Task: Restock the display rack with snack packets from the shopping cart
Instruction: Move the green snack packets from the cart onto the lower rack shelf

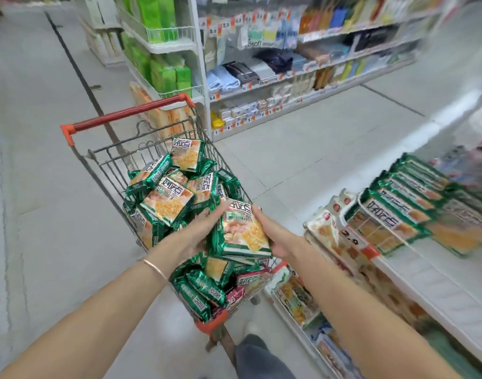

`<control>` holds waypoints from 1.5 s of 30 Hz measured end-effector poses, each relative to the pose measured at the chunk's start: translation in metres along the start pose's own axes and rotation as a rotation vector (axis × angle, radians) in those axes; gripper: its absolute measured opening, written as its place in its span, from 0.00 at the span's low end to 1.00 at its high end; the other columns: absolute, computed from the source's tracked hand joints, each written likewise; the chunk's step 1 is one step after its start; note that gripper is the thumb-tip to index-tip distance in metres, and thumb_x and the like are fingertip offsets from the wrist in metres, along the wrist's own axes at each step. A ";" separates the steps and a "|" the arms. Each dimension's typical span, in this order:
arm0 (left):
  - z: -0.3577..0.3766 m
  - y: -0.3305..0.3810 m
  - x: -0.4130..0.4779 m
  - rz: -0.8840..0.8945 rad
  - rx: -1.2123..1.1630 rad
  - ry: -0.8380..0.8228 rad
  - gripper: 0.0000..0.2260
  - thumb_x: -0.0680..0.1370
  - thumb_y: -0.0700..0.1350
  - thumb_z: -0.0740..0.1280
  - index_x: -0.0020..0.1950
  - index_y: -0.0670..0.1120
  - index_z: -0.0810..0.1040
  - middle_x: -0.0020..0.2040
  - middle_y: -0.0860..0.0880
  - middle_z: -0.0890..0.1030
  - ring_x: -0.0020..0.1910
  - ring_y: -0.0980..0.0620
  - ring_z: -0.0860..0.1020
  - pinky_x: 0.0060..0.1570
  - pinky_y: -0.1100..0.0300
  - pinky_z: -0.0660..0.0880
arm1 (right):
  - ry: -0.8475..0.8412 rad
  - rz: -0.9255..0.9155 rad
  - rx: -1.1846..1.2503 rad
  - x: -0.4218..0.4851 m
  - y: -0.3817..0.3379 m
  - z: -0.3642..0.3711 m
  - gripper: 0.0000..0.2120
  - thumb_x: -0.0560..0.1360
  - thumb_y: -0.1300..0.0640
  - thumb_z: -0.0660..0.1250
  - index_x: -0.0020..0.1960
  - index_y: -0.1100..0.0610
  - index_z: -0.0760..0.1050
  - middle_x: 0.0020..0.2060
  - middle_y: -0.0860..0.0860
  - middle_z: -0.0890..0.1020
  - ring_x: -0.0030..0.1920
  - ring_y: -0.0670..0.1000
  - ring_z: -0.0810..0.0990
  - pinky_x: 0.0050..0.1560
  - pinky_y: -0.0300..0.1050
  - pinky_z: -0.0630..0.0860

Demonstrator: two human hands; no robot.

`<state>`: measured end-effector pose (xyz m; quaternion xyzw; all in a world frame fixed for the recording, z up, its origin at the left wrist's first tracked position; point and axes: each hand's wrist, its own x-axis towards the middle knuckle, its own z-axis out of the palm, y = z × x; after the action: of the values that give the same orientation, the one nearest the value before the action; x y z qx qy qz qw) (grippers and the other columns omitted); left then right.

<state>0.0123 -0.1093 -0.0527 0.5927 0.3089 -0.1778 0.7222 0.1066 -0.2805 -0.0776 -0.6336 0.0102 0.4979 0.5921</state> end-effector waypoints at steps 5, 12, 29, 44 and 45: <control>0.075 0.041 0.002 0.097 0.206 -0.156 0.25 0.75 0.57 0.72 0.64 0.42 0.74 0.53 0.41 0.83 0.47 0.45 0.81 0.45 0.52 0.79 | 0.232 -0.117 0.142 -0.087 0.004 -0.059 0.28 0.75 0.33 0.61 0.57 0.57 0.77 0.44 0.54 0.87 0.43 0.52 0.86 0.45 0.48 0.82; 0.256 0.086 -0.009 0.227 0.458 -0.473 0.23 0.76 0.58 0.70 0.59 0.41 0.78 0.47 0.44 0.86 0.43 0.46 0.84 0.49 0.52 0.81 | 0.546 -0.260 0.231 -0.225 0.012 -0.167 0.18 0.75 0.42 0.69 0.54 0.56 0.79 0.43 0.52 0.87 0.40 0.49 0.85 0.52 0.46 0.81; 0.473 0.085 0.113 0.796 1.718 -0.247 0.45 0.73 0.71 0.65 0.81 0.47 0.56 0.81 0.45 0.58 0.79 0.43 0.59 0.76 0.48 0.58 | 0.903 -0.419 -0.065 -0.221 0.101 -0.412 0.58 0.53 0.40 0.86 0.76 0.50 0.62 0.69 0.48 0.74 0.69 0.51 0.74 0.68 0.56 0.73; 0.471 0.080 0.176 0.927 1.915 -0.031 0.61 0.61 0.69 0.77 0.82 0.55 0.43 0.83 0.52 0.47 0.81 0.48 0.50 0.77 0.36 0.48 | 0.752 -0.462 -0.105 -0.155 0.089 -0.421 0.57 0.57 0.56 0.86 0.76 0.48 0.56 0.70 0.49 0.72 0.71 0.51 0.71 0.69 0.51 0.71; 0.471 0.079 0.176 0.927 1.913 -0.047 0.61 0.61 0.71 0.76 0.82 0.55 0.42 0.83 0.52 0.46 0.81 0.48 0.49 0.77 0.36 0.47 | 0.802 -0.535 -0.151 -0.163 0.093 -0.420 0.52 0.58 0.57 0.86 0.72 0.45 0.58 0.66 0.47 0.74 0.69 0.49 0.72 0.69 0.48 0.71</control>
<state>0.3036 -0.5263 -0.0592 0.9703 -0.2294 -0.0655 -0.0414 0.2281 -0.7221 -0.1242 -0.7971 0.0383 0.0444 0.6010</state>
